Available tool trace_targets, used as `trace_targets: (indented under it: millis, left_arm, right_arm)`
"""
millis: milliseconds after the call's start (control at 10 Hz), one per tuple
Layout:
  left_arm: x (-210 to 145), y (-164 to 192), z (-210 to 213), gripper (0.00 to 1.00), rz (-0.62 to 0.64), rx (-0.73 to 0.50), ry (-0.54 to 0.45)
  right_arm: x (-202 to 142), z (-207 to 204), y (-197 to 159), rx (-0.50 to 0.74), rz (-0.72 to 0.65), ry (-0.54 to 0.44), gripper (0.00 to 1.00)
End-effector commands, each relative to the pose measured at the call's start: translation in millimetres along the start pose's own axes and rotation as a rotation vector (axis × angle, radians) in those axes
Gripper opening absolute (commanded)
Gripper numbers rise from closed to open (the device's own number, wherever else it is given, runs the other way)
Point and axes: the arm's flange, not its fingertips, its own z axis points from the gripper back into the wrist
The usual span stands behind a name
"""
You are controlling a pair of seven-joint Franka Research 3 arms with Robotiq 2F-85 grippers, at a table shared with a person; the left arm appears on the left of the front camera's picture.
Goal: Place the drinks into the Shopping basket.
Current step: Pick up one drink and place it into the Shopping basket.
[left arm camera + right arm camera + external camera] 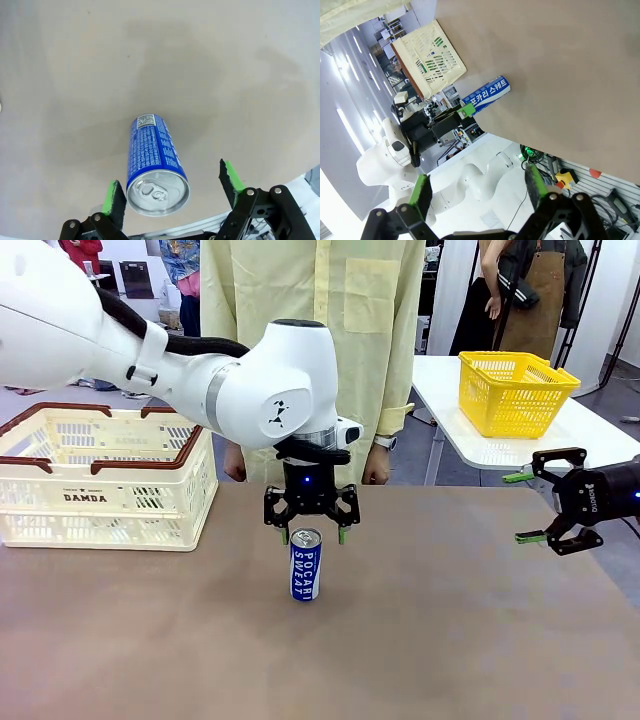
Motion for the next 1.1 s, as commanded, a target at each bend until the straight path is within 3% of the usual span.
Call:
trace_targets:
  millis: [0, 1000]
  left_arm:
    - [2.3, -4.0, 1.5, 1.0, 0.033, 0.043, 0.001]
    - [1.2, 5.9, -37.3, 1.0, 0.053, 0.088, 0.064]
  right_arm:
    - [-1.9, 1.8, 3.6, -0.002, -0.014, 0.003, 1.0]
    - [-1.9, 1.8, 3.6, -0.002, -0.014, 0.003, 1.0]
